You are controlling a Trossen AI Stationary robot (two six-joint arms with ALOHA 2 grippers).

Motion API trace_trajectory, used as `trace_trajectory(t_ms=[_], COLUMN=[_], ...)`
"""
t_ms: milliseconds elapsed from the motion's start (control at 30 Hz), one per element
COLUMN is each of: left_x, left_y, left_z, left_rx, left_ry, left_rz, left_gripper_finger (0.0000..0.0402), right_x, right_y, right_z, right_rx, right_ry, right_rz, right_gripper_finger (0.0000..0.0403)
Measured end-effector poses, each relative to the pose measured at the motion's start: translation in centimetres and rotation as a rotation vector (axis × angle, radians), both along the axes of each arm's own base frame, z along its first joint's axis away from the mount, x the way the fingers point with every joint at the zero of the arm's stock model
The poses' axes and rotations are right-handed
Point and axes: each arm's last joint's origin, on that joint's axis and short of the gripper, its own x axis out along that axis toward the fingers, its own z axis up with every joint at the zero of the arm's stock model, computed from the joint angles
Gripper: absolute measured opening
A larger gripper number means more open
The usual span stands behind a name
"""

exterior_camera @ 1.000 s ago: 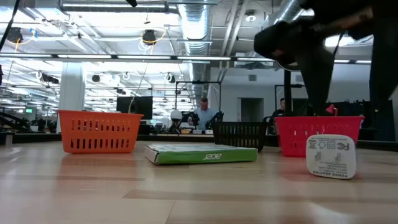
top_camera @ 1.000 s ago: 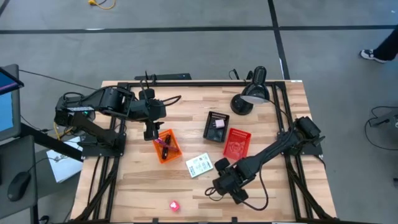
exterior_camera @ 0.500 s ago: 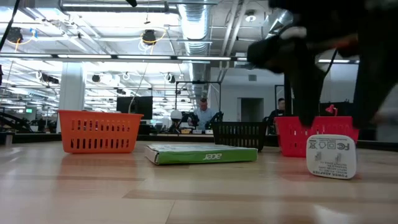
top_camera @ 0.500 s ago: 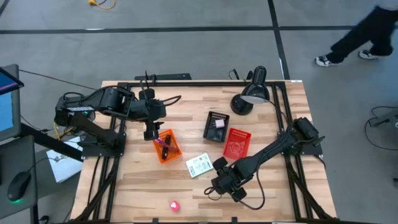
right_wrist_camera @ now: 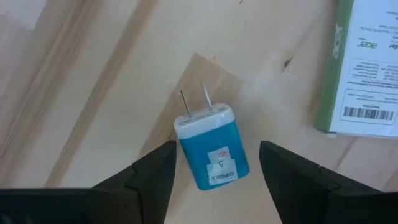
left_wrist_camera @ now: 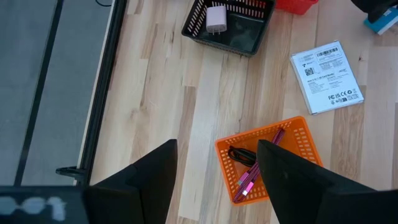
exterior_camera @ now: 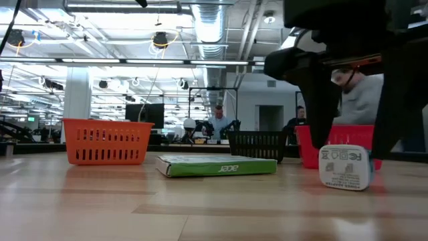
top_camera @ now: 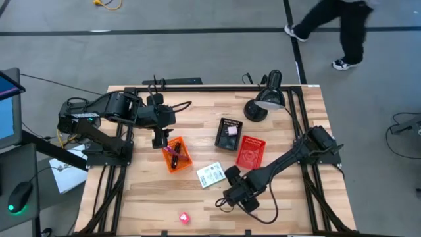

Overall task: Pick and place items into bin
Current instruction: Put the blue charger adapter into the black bin

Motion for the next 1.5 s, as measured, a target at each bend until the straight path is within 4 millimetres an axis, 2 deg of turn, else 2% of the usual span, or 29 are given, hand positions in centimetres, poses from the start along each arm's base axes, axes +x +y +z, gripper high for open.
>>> trace_trajectory(t_ms=[567,867,1133,1267,1500], left_x=[0.0,0.0,0.0,0.0,0.0], left_y=[0.0,0.0,0.0,0.0,0.0], left_z=[0.0,0.0,0.0,0.0,0.0], left_rx=[0.0,0.0,0.0,0.0,0.0], left_ry=[0.0,-0.001,0.0,0.0,0.0], left_rz=[0.0,0.0,0.0,0.0,0.0], left_gripper_finger=[0.0212,0.0212,0.0212,0.0212,0.0212], right_x=[0.4,0.5,0.6,0.6,1.0], right_y=[0.0,0.3,0.2,0.2,-0.1], right_z=[-0.2,-1.9,-1.9,-1.9,-1.9], right_rx=[0.054,0.047,0.04,0.044,0.079], right_ry=[0.003,0.048,0.044,0.048,0.034], right_rz=[0.016,-0.013,-0.024,-0.05,-0.172], right_gripper_finger=[0.0217,0.021,0.0209,0.0195,0.0147])
